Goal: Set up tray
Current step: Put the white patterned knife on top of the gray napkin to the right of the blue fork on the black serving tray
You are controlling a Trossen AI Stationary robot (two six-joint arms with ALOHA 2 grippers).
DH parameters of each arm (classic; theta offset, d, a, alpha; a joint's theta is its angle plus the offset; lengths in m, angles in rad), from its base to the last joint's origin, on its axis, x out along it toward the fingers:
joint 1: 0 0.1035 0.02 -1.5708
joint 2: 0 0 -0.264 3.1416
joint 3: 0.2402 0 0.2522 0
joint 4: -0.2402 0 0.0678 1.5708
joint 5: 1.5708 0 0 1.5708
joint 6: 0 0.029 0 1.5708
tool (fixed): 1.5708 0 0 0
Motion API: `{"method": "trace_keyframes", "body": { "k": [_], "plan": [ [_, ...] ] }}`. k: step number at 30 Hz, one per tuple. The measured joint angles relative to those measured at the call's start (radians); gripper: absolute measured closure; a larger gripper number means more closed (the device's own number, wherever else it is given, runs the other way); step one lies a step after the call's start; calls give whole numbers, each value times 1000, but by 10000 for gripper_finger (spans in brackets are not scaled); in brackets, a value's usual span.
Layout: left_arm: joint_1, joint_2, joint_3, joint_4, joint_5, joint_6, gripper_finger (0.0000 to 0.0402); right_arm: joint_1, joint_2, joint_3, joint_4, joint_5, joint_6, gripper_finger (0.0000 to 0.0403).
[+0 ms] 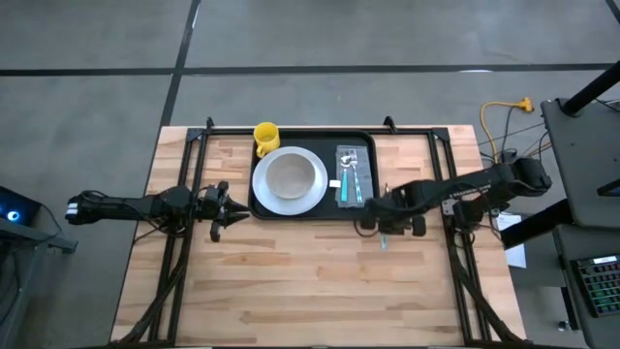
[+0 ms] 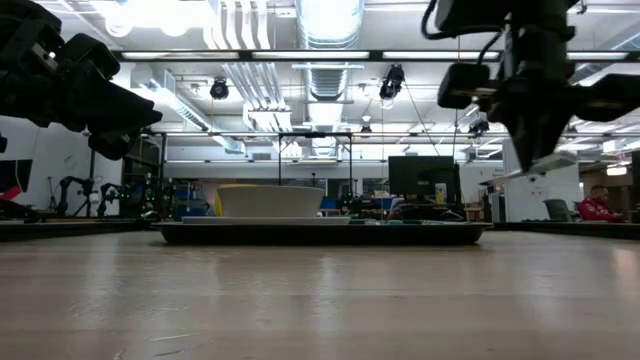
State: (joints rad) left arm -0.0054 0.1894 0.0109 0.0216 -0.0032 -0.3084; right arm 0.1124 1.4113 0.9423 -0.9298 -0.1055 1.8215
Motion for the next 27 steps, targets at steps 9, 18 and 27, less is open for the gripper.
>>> {"method": "trace_keyframes", "body": {
  "k": [9,18,27],
  "plan": [
    [0,0,0,0,0,0,320,-173,0,35,-2,-27,-97,384],
    [0,0,0,0,0,0,320,-290,0,53,-36,-54,-215,384],
    [0,0,0,0,0,0,320,-431,71,81,-42,-88,-429,384]
  ]
}}
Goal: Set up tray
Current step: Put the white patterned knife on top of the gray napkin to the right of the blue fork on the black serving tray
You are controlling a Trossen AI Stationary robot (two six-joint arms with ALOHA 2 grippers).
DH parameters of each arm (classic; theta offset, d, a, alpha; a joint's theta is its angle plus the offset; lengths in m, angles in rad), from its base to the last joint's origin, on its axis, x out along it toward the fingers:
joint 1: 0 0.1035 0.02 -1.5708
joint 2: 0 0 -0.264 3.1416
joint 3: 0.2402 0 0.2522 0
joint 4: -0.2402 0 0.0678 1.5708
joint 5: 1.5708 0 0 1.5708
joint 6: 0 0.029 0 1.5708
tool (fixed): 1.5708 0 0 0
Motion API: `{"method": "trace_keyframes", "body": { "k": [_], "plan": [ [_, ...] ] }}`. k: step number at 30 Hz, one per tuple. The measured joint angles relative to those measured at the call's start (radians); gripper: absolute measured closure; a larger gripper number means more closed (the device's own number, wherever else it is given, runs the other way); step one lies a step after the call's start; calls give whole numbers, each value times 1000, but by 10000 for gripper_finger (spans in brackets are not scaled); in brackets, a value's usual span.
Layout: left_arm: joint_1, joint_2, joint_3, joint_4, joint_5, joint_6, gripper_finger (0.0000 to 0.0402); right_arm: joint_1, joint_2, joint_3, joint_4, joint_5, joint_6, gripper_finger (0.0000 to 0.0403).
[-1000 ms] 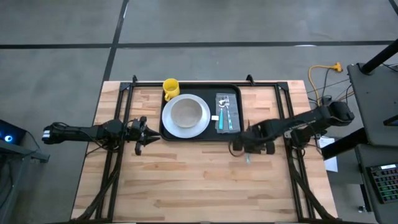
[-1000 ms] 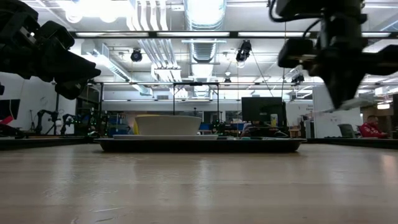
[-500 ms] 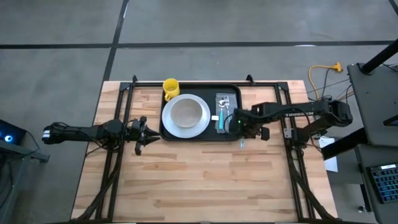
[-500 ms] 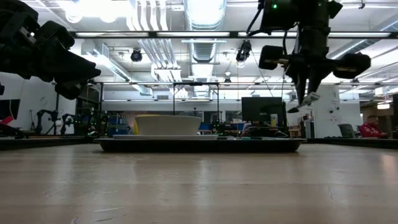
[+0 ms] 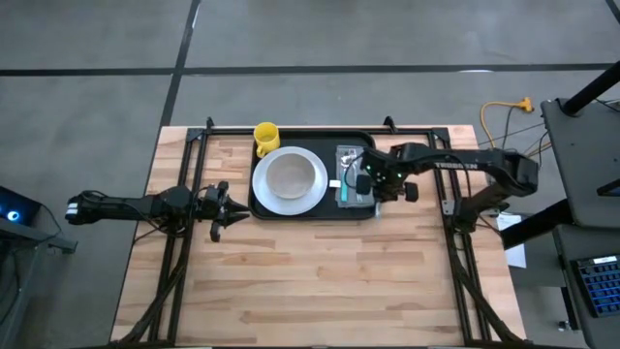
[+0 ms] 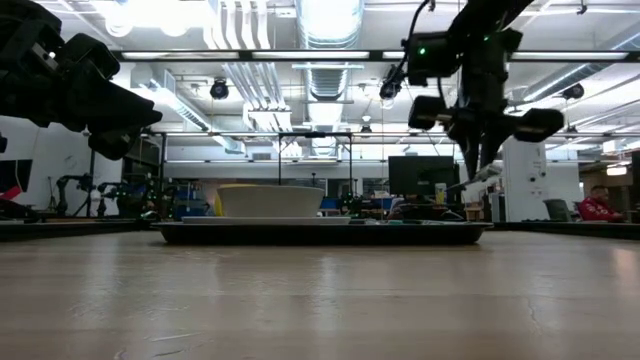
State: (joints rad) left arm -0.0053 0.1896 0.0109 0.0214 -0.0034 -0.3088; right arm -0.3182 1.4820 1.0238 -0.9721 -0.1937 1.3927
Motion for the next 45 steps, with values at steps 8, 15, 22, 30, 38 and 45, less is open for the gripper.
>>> {"method": "trace_keyframes", "body": {
  "k": [8,15,22,30,38,45],
  "plan": [
    [0,0,0,0,0,0,320,-90,157,102,-23,2,-178,384],
    [0,0,0,0,0,0,320,-129,260,187,-24,2,-252,384],
    [0,0,0,0,0,0,320,-158,337,264,-44,4,-303,383],
    [0,0,0,0,0,0,320,-182,373,295,-72,16,-353,382],
    [0,0,0,0,0,0,320,-179,384,292,-70,37,-354,382],
    [0,0,0,0,0,0,320,-183,384,289,-69,45,-354,381]
  ]
}}
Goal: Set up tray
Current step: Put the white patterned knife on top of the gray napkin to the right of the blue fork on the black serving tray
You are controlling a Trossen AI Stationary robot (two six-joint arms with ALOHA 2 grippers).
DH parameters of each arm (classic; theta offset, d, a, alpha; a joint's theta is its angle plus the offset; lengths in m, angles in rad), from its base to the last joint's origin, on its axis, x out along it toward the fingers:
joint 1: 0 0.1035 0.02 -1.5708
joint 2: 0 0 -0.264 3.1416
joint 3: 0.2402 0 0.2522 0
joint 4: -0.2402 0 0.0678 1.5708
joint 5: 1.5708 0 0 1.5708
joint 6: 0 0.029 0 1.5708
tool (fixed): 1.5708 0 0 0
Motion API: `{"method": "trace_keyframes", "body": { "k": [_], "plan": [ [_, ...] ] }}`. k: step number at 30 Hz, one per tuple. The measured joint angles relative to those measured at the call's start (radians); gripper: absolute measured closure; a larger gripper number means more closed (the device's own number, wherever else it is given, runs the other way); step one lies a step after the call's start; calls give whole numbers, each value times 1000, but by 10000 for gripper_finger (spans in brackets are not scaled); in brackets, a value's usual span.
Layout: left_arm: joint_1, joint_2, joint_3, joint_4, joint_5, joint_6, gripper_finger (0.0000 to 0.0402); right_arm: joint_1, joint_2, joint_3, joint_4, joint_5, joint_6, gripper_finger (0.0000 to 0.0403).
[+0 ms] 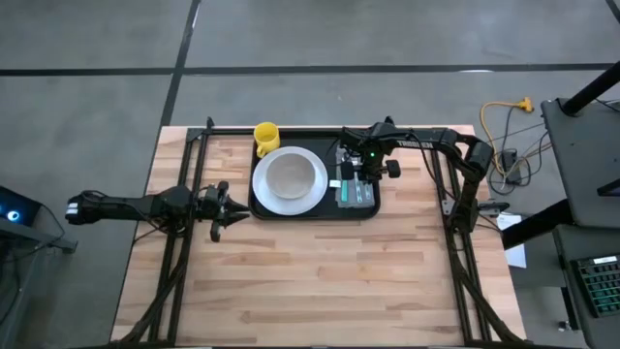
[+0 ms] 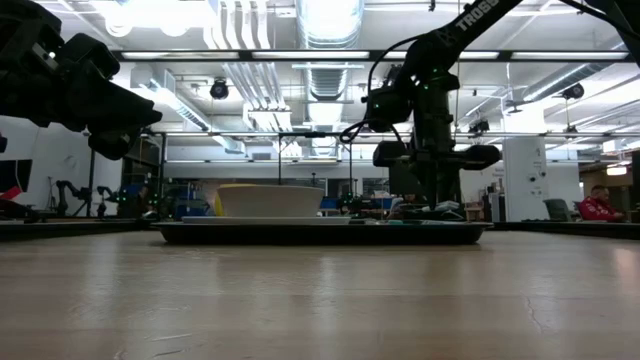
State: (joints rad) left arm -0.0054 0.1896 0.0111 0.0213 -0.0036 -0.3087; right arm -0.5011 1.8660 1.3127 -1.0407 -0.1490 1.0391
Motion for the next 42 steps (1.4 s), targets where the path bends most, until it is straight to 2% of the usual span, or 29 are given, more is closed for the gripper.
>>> {"method": "trace_keyframes", "body": {
  "k": [16,28,42],
  "plan": [
    [0,0,0,0,0,0,320,-1,0,-28,36,15,8,381],
    [0,0,0,0,0,0,320,-1,0,-130,127,-5,38,380],
    [0,0,0,0,0,0,320,12,0,-132,141,-9,26,380]
  ]
}}
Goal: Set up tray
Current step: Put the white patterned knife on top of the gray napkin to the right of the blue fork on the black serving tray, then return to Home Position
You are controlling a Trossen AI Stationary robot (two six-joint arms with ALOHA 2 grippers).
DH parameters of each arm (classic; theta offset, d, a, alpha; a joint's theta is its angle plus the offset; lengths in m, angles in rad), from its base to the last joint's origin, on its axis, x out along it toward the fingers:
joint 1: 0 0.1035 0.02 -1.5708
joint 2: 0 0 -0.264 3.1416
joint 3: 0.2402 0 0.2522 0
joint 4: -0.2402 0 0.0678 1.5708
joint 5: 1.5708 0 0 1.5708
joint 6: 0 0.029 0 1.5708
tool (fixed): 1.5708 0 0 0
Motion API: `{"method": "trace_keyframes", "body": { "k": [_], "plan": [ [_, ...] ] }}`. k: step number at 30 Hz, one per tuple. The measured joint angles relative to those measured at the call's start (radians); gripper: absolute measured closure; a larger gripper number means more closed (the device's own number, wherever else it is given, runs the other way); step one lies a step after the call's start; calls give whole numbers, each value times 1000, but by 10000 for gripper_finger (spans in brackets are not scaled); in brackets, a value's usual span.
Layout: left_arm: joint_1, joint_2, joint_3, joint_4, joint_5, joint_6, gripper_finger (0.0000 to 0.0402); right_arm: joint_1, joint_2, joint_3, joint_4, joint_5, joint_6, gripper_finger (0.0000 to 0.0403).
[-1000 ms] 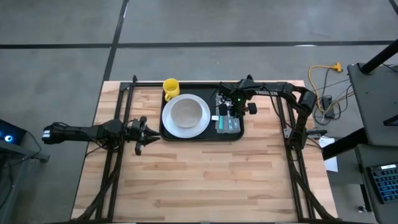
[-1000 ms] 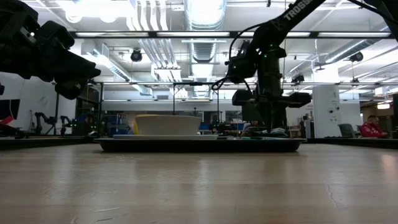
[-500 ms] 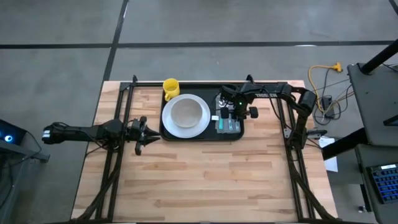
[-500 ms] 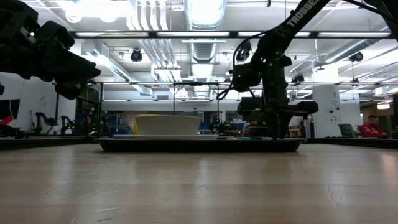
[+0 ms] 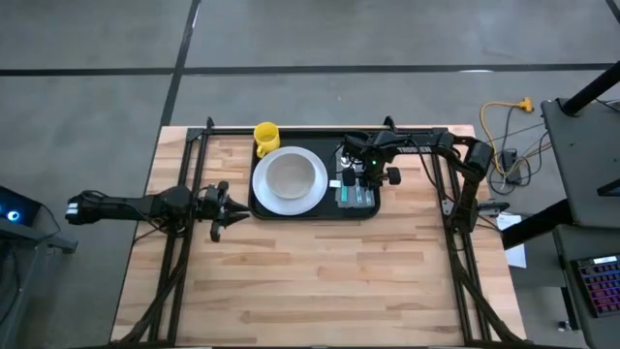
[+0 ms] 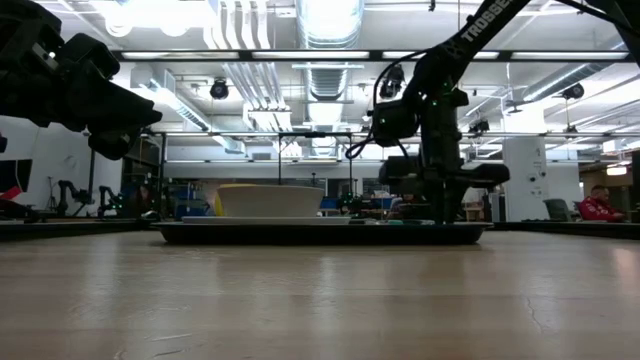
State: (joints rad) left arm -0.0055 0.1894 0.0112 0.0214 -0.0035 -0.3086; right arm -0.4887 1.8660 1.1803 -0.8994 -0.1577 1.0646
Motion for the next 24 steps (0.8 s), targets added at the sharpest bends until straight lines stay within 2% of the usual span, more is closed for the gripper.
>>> {"method": "trace_keyframes", "body": {
  "k": [11,24],
  "plan": [
    [0,0,0,0,0,0,320,4,0,0,20,-8,-8,376],
    [0,0,0,0,0,0,320,4,-5,28,19,0,-26,305]
  ]
}}
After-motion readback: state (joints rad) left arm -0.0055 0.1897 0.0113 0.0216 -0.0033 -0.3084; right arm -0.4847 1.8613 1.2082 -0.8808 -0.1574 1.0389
